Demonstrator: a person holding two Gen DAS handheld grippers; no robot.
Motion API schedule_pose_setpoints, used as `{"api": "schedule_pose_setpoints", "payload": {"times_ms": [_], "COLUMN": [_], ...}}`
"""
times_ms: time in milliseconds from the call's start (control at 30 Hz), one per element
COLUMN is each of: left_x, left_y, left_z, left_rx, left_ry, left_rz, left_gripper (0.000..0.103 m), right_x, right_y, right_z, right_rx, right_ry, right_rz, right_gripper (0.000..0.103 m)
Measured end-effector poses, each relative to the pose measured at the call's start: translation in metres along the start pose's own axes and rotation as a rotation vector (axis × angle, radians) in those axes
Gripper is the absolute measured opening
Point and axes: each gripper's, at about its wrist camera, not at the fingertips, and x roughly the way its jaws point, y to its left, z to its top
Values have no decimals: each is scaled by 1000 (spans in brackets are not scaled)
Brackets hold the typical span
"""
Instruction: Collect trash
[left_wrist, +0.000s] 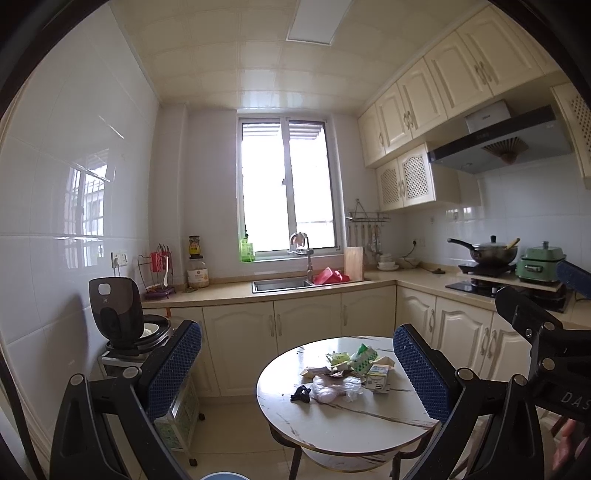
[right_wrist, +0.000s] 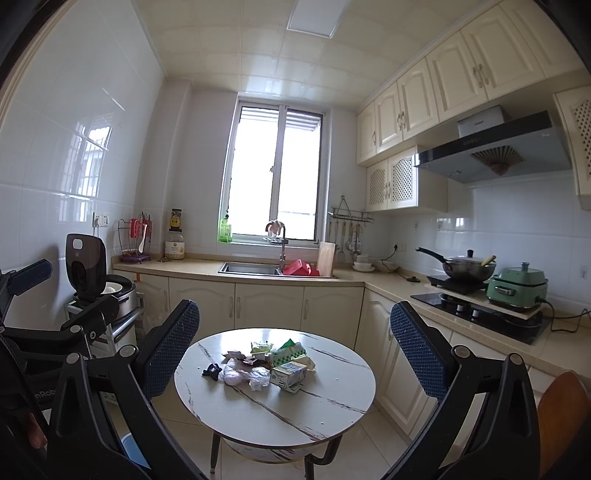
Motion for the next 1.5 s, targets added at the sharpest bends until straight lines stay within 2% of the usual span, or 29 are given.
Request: {"api": "schedule_pose_setpoints", "payload": {"times_ms": [267,400,600,933,1000,1233,1367,1433,1500], "left_x": [5,22,77,191,213,313,372,396,420], "left_y": [-2,-5,-14,6,9,5,3,4,8], "left_z": [-5,-8,-19,-38,-44,-87,-106,-114,-121], "left_rx": [3,9,46,-61,-63,-20,-3,-1,-4], "left_ry": [-1,-6,20,129,149,352,455,489,515], "left_rz": [0,-3,-9,4,-5,23,42,46,53], "left_gripper": [102,102,102,102,102,102,102,102,102], "right_x": [4,15,59,135,154,225,279,310,335], "right_y": [0,-1,-5,-38,-46,-57,-53,-50,-46], "right_z": [-2,-4,-18,-61,-73,-130,-166,-182,-192], "right_rx": [-2,-19,-16,56,72,108,129,138,163], "right_ry": [4,1,34,140,172,344,466,536,571], "right_rz": [-2,-12,-12,-53,-64,-51,-4,6,34], "right_gripper": [103,103,103,103,103,103,103,103,103]}}
